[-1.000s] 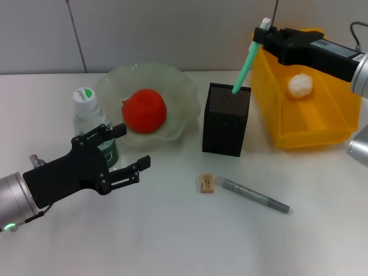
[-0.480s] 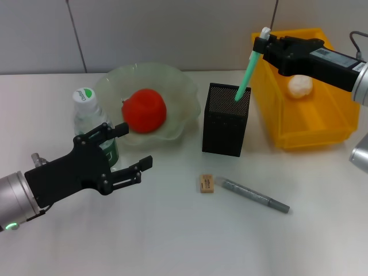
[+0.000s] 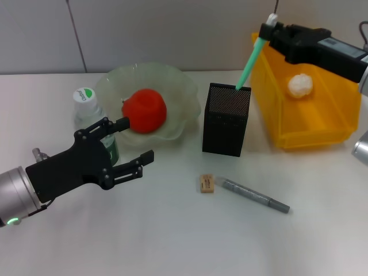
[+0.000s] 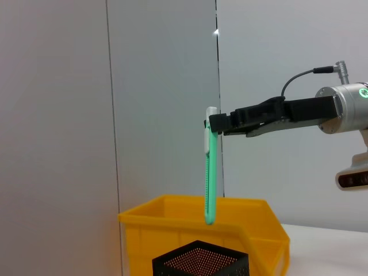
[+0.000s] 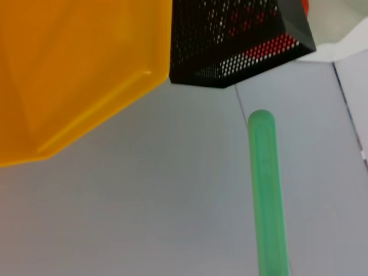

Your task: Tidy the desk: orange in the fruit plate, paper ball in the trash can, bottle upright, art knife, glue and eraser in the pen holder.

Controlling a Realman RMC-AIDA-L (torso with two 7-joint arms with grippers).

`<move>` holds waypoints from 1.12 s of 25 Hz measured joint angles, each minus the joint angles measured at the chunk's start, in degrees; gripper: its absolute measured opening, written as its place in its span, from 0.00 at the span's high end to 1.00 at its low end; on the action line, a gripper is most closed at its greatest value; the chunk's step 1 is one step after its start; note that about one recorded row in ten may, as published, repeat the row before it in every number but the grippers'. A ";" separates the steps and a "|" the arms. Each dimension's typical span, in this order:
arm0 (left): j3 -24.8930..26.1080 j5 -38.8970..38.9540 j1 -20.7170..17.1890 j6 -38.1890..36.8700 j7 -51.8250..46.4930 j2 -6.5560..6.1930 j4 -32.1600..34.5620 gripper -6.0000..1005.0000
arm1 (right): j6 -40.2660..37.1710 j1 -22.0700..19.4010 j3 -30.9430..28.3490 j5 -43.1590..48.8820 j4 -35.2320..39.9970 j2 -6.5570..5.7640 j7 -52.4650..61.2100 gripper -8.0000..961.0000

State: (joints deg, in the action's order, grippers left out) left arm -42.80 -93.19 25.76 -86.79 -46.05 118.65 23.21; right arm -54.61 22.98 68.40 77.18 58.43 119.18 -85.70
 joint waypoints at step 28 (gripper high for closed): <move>-0.08 0.28 0.66 -1.03 2.63 0.13 -3.29 0.14 | -1.96 2.53 -2.20 0.28 -7.41 0.28 0.84 0.80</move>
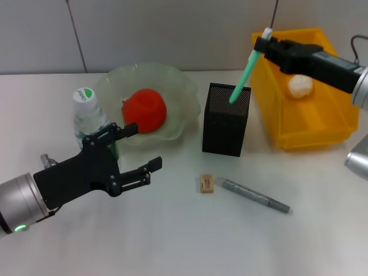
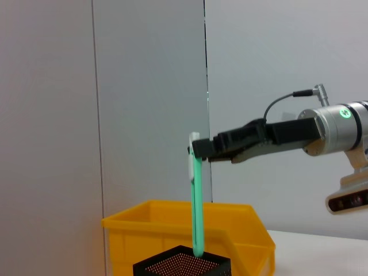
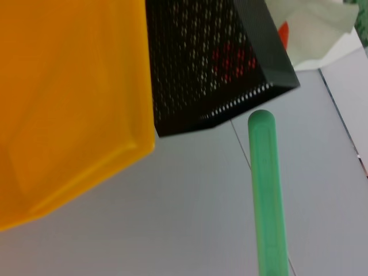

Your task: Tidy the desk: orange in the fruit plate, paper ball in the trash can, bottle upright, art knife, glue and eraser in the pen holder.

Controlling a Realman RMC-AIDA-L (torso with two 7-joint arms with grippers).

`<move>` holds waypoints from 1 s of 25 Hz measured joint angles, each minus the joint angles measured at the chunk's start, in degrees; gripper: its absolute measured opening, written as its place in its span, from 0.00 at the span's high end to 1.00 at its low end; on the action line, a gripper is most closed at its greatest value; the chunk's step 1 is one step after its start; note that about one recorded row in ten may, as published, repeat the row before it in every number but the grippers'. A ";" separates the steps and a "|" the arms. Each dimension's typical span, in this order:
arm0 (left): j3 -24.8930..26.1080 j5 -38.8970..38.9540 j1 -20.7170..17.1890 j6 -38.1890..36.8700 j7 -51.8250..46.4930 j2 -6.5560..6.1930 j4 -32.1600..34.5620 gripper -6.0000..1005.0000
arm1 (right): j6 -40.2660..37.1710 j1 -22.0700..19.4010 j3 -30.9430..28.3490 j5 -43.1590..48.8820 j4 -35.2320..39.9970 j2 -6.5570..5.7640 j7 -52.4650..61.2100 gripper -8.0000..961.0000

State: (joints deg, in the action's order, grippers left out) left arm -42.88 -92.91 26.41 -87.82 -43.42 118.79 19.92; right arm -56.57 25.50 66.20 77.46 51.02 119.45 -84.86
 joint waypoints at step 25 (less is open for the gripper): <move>-0.11 2.98 -0.40 -0.88 4.17 -0.03 -1.32 0.14 | 10.67 2.38 4.37 0.03 -0.22 0.43 -1.82 0.80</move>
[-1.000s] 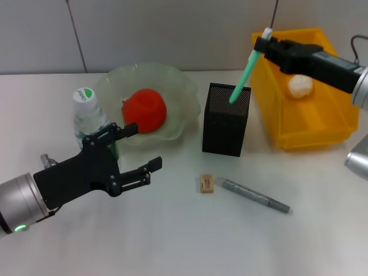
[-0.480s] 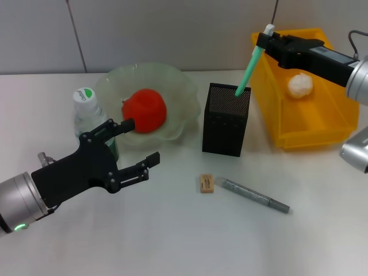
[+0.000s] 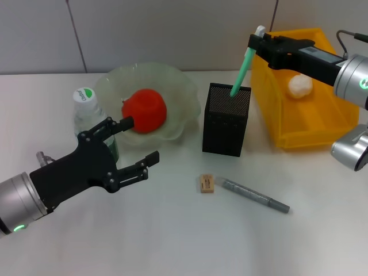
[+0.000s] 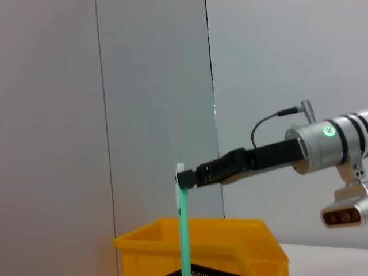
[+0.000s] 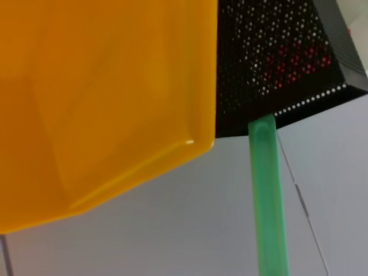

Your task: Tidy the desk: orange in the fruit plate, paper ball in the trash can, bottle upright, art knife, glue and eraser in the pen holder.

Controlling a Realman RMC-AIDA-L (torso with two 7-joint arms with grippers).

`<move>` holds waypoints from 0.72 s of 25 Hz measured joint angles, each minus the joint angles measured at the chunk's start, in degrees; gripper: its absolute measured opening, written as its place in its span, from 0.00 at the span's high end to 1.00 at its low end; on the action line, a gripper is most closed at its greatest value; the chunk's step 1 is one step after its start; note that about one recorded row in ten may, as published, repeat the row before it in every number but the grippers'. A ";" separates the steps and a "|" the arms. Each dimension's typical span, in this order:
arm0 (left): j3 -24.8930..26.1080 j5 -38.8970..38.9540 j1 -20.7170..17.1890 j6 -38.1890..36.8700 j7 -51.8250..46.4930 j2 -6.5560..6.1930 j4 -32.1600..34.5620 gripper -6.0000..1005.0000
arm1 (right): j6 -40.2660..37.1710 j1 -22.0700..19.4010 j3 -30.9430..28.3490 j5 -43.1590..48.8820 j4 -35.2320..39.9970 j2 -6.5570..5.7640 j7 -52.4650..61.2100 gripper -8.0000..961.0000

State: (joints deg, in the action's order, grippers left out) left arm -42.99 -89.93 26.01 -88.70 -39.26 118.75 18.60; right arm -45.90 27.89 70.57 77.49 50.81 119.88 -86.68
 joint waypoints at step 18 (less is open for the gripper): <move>0.19 1.48 -1.33 -2.39 0.44 -0.11 0.47 0.14 | 2.25 -1.11 5.03 -8.07 0.19 0.00 -2.67 0.52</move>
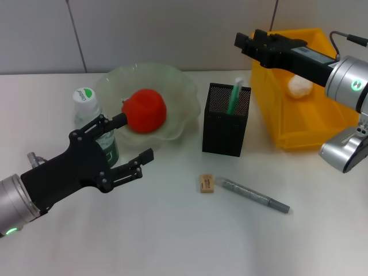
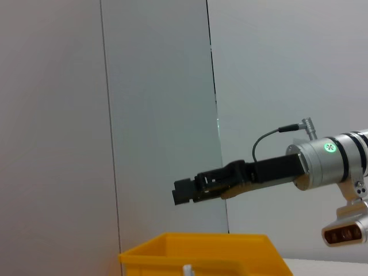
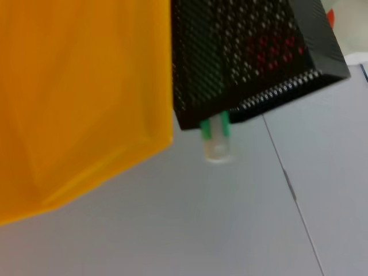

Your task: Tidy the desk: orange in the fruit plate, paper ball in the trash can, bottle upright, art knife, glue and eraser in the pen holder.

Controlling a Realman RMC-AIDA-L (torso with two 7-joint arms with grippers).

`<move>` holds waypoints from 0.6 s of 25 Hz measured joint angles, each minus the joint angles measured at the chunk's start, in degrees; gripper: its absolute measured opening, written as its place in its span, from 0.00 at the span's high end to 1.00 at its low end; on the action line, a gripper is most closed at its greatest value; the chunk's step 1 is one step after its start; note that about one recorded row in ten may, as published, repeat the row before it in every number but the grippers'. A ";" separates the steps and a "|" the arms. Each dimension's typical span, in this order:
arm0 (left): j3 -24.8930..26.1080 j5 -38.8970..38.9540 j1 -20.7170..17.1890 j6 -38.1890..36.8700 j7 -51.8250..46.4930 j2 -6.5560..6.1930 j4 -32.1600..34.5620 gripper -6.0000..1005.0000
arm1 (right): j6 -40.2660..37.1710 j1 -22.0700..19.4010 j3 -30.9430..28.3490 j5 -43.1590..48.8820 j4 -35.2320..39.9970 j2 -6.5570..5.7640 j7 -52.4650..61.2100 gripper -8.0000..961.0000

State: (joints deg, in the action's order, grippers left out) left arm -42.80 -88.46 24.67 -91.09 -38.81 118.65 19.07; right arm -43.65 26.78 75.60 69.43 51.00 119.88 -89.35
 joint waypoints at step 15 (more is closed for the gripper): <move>-3.20 -0.65 0.14 -0.44 -0.29 -0.01 -1.57 0.14 | -3.74 -3.27 3.50 -27.39 0.72 0.00 -0.97 0.45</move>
State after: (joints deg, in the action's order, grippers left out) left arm -46.00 -89.11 24.81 -91.53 -39.10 118.63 17.50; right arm -47.39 23.51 79.10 42.03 51.72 119.88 -90.32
